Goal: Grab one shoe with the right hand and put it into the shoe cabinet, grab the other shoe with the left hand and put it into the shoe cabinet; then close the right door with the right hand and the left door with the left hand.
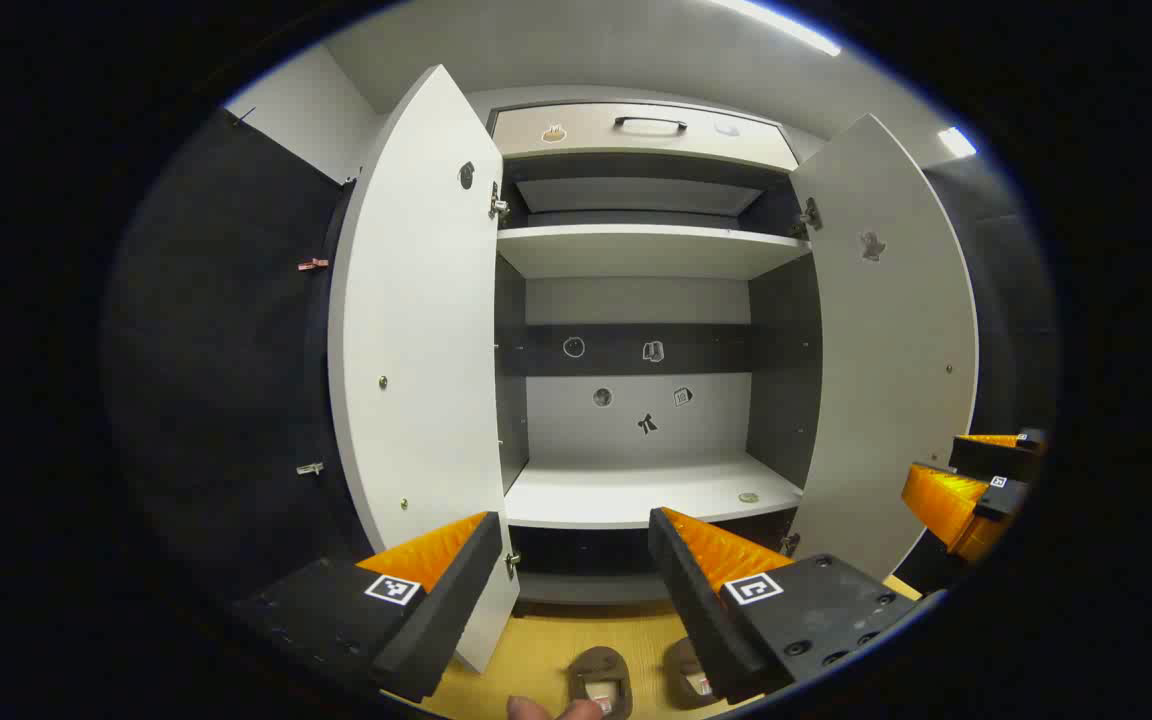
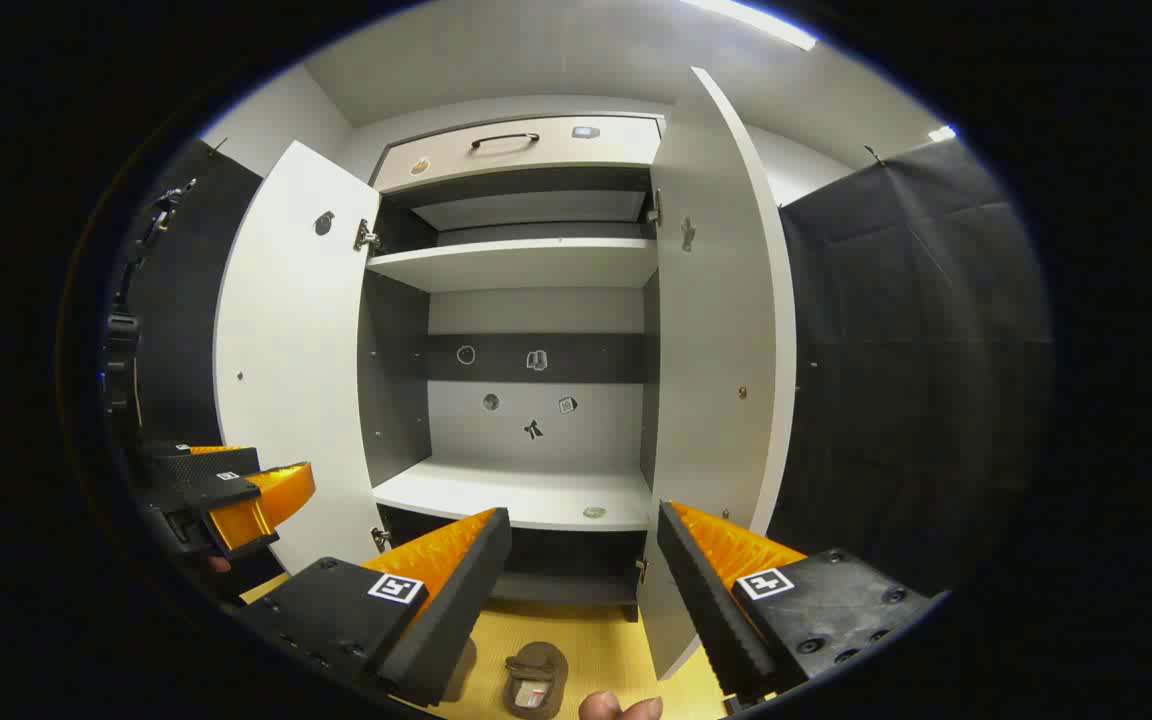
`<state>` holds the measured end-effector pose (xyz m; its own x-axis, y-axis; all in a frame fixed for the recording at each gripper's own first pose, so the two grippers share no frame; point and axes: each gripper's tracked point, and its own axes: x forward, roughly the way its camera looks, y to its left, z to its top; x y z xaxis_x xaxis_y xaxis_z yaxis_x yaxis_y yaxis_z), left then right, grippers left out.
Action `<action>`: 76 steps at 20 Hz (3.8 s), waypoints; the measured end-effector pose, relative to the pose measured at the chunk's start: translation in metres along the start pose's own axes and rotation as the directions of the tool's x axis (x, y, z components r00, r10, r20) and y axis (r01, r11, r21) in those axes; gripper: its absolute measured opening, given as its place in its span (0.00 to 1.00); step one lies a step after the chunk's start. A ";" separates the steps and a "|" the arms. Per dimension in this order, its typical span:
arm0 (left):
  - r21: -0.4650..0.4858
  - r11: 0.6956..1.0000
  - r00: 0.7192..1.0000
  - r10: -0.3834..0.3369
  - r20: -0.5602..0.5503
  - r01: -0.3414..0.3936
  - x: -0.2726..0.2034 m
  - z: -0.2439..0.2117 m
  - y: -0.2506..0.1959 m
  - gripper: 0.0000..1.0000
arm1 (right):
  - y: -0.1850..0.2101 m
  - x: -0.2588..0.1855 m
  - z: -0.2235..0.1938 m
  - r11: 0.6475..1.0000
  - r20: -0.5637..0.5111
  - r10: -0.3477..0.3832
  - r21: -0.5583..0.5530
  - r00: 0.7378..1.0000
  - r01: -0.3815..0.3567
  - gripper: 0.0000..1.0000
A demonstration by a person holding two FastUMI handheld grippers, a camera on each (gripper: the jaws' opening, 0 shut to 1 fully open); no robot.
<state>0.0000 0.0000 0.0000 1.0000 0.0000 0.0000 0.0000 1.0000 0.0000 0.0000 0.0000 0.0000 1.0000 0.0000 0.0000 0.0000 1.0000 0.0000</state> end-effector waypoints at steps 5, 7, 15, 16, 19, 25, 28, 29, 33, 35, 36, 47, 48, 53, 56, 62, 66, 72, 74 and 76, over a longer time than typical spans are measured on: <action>0.051 0.999 1.000 0.019 0.015 -0.020 -0.008 0.004 0.015 0.94 | 0.012 0.002 0.003 1.000 0.003 0.016 -0.004 1.000 -0.016 0.98; 0.029 1.000 1.000 0.004 0.013 -0.004 -0.011 0.002 0.013 0.94 | 0.011 0.005 0.003 1.000 0.003 0.004 -0.010 1.000 -0.004 0.97; -0.041 0.998 0.999 -0.036 0.018 0.036 -0.014 0.005 0.005 0.95 | 0.010 0.011 0.007 1.000 0.021 -0.016 -0.018 1.000 0.016 0.98; -0.040 0.998 0.999 -0.038 0.019 0.038 -0.013 0.005 0.005 0.94 | 0.012 0.011 0.006 1.000 0.018 -0.014 -0.025 1.000 0.015 0.98; -0.046 0.998 0.999 -0.044 0.026 0.046 -0.012 0.005 0.005 0.95 | 0.016 0.012 0.004 1.000 0.010 -0.012 -0.022 1.000 0.012 0.98; -0.041 0.998 0.998 -0.049 0.042 0.051 -0.010 0.006 0.011 0.94 | 0.030 0.016 -0.017 0.999 -0.030 0.014 -0.035 0.999 -0.015 0.98; -0.048 0.998 0.998 -0.047 0.049 0.049 -0.011 0.006 0.014 0.94 | 0.043 0.017 -0.047 0.999 -0.088 0.041 -0.011 0.995 -0.043 0.98; -0.048 0.998 0.998 -0.041 0.048 0.043 -0.011 0.005 0.016 0.95 | 0.048 0.017 -0.062 0.999 -0.121 0.054 0.001 0.991 -0.054 0.98; -0.041 0.999 0.998 -0.028 0.051 0.030 -0.011 0.001 0.021 0.94 | 0.062 0.013 -0.121 0.996 -0.221 0.091 0.013 0.971 -0.091 0.98; -0.042 0.999 0.998 -0.024 0.050 0.026 -0.012 -0.002 0.024 0.94 | 0.067 0.010 -0.155 0.994 -0.284 0.105 0.023 0.953 -0.102 0.98; -0.046 0.999 0.998 -0.023 0.050 0.025 -0.013 -0.004 0.024 0.95 | 0.069 0.008 -0.172 0.994 -0.314 0.110 0.032 0.943 -0.105 0.99; -0.062 0.998 1.000 0.005 0.011 -0.004 -0.007 -0.034 0.041 0.94 | 0.090 -0.003 -0.347 0.988 -0.619 0.148 0.133 0.771 -0.082 0.99; -0.059 0.998 1.000 0.006 0.005 -0.006 -0.007 -0.039 0.042 0.95 | 0.092 -0.002 -0.361 0.986 -0.640 0.151 0.153 0.754 -0.067 0.99; -0.031 0.999 1.000 0.023 -0.012 -0.023 -0.004 -0.052 0.052 0.94 | 0.096 0.007 -0.425 0.982 -0.722 0.147 0.188 0.676 -0.012 0.97; -0.026 0.999 0.999 0.032 -0.029 -0.033 -0.001 -0.061 0.058 0.94 | 0.100 0.019 -0.453 0.983 -0.743 0.143 0.182 0.654 -0.008 0.94; -0.016 0.998 0.997 0.052 -0.062 -0.053 0.002 -0.077 0.070 0.95 | 0.096 0.055 -0.483 0.986 -0.733 0.076 0.154 0.676 0.057 0.66; -0.027 0.998 0.994 0.047 -0.094 -0.049 0.005 -0.088 0.072 0.95 | 0.086 0.064 -0.483 0.991 -0.717 0.010 0.100 0.697 0.089 0.45; -0.031 0.999 0.994 0.036 -0.103 -0.039 0.013 -0.091 0.071 0.95 | 0.085 0.072 -0.487 0.991 -0.700 0.025 0.112 0.714 0.074 0.13; -0.027 0.999 0.994 0.030 -0.103 -0.033 0.016 -0.091 0.068 0.95 | 0.081 0.071 -0.476 0.991 -0.692 0.030 0.114 0.722 0.068 0.13; -0.033 0.999 0.995 0.019 -0.103 -0.022 0.017 -0.090 0.064 0.95 | 0.079 0.069 -0.458 0.992 -0.679 0.042 0.119 0.733 0.053 0.13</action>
<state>0.0169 0.0639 -0.0900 0.9945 0.0188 -0.1027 -0.0223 0.9992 -0.0329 0.0693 0.0792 -0.4576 0.7333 0.0424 -0.6785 0.0526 0.9915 0.1189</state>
